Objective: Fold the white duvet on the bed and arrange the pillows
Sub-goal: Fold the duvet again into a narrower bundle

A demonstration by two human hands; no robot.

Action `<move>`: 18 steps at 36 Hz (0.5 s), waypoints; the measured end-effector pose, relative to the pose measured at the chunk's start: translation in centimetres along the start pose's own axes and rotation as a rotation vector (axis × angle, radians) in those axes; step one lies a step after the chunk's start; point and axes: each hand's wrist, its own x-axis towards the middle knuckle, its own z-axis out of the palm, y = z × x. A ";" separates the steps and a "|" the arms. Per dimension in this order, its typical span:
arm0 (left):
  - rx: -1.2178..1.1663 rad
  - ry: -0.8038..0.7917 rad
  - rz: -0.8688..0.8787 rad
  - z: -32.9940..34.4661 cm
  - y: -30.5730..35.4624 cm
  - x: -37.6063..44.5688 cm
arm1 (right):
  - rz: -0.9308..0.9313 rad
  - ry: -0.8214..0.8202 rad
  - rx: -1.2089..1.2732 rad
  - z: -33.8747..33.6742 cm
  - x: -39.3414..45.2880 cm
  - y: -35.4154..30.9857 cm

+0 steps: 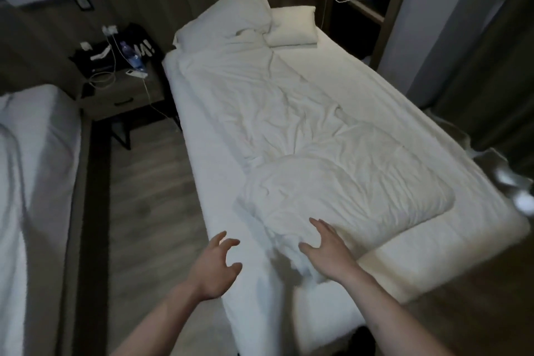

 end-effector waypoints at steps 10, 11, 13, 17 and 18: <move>0.078 0.066 0.112 -6.1 -3.3 1.0 | -0.024 0.041 -0.017 2.9 -1.9 -2.5; 0.117 0.058 0.116 -6.3 -3.6 1.1 | -0.023 0.035 -0.032 3.0 -1.7 -2.6; 0.223 0.038 0.108 -6.9 -4.2 1.3 | -0.014 0.021 -0.074 3.3 -1.3 -2.9; 0.410 0.031 0.107 -8.7 -5.7 1.9 | 0.019 0.001 -0.157 4.5 -0.5 -4.2; 0.424 0.041 0.111 -9.3 -6.1 2.4 | 0.019 0.012 -0.166 4.8 -0.2 -4.6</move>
